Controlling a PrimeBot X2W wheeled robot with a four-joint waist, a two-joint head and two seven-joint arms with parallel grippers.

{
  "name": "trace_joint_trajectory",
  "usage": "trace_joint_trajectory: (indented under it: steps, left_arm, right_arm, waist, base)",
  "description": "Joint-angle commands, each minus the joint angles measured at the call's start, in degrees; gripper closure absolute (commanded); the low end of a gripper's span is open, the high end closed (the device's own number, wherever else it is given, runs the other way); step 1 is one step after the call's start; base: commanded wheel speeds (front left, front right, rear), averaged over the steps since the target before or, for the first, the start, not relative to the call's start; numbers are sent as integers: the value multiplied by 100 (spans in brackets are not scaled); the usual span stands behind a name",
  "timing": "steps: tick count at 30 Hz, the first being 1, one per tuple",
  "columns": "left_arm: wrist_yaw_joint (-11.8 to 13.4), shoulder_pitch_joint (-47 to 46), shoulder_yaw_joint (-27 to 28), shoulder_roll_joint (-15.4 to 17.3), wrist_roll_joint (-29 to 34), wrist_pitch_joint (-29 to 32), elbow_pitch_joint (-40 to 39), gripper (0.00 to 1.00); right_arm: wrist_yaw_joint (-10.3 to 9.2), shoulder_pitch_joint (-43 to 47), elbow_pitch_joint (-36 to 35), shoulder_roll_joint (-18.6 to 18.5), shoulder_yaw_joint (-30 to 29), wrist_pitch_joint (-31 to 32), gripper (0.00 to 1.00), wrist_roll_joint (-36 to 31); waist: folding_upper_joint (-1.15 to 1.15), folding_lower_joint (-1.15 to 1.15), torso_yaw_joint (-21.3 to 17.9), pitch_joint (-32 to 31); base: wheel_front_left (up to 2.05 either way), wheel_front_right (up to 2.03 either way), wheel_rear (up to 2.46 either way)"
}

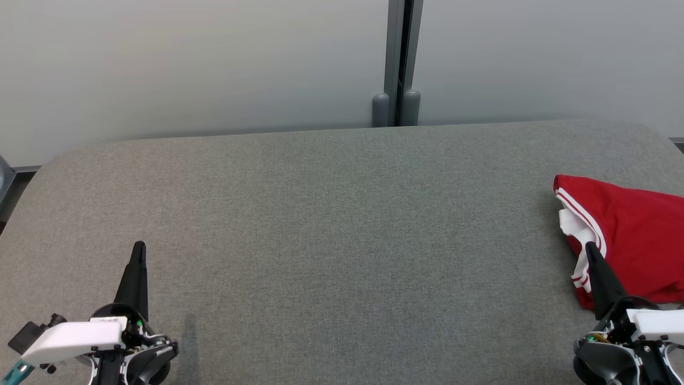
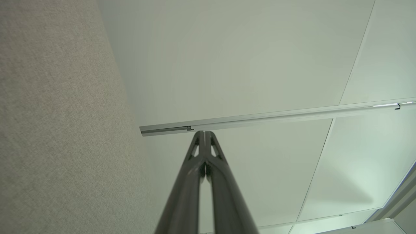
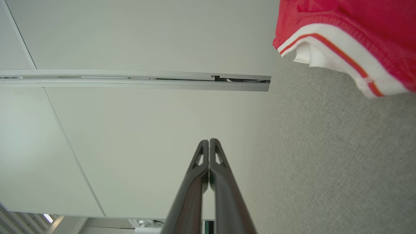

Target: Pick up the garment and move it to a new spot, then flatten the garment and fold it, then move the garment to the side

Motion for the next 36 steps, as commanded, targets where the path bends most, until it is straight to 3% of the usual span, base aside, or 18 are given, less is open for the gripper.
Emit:
trace_joint_trajectory:
  steps: [1, 36]
  left_arm:
    - [-22, -69, 23, 13, -7, 21, -17, 100]
    - [-22, -69, 21, 13, -7, 20, -18, 100]
  right_arm:
    - [0, -48, 13, -20, -7, 21, 100, 11]
    - [0, -48, 12, -20, -7, 22, 100, 9]
  waist:
    - [0, 0, 0, 0]
    - [0, 0, 0, 0]
  base:
    - [0, 0, 0]
    - [0, 0, 0]
